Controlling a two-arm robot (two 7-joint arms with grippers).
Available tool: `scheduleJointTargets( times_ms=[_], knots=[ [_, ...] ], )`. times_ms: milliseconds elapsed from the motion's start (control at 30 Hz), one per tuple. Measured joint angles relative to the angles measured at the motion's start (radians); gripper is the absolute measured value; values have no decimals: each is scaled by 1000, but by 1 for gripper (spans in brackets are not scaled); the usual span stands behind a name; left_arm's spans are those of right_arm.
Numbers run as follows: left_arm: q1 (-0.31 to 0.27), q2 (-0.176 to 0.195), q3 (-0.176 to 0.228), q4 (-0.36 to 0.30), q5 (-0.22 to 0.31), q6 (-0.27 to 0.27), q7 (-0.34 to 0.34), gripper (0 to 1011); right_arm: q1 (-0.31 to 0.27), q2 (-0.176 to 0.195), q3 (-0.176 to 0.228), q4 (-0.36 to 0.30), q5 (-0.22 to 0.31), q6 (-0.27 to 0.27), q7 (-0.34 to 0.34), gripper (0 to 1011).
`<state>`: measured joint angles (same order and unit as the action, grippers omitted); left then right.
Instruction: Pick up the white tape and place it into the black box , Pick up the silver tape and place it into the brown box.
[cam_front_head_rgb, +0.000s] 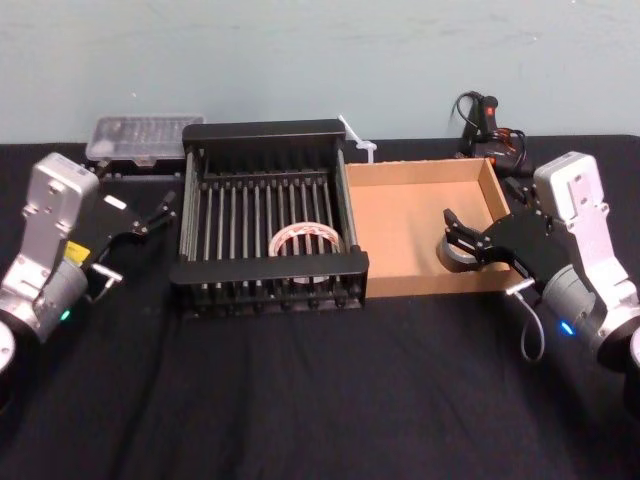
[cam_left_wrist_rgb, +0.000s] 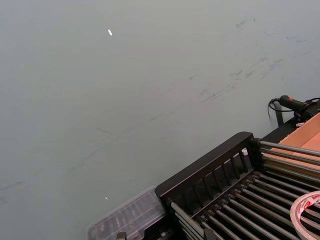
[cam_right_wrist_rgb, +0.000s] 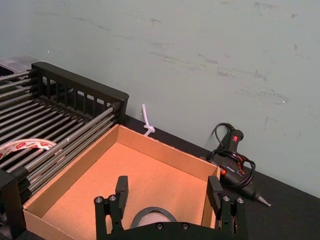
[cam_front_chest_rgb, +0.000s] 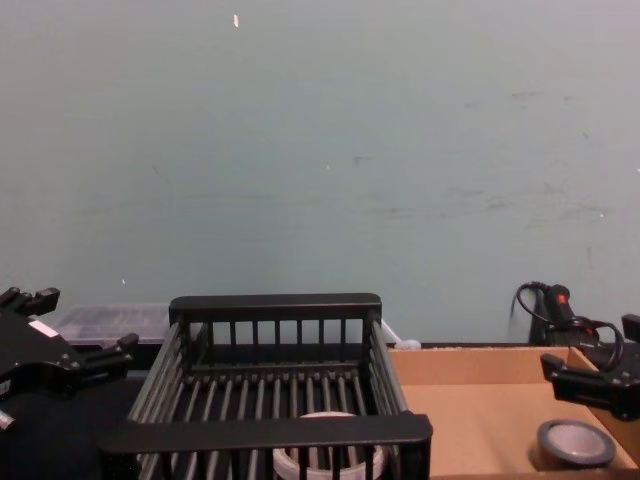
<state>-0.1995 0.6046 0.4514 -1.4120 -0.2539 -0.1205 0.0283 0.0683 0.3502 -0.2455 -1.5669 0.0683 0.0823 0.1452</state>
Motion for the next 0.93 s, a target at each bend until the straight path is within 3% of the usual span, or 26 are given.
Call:
scheduleJointTargets(
  times_ms=[933],
  knots=[
    [0, 0, 0, 0, 0, 0, 0, 1002, 0, 0, 0, 0, 1, 0, 0, 1002]
  ],
)
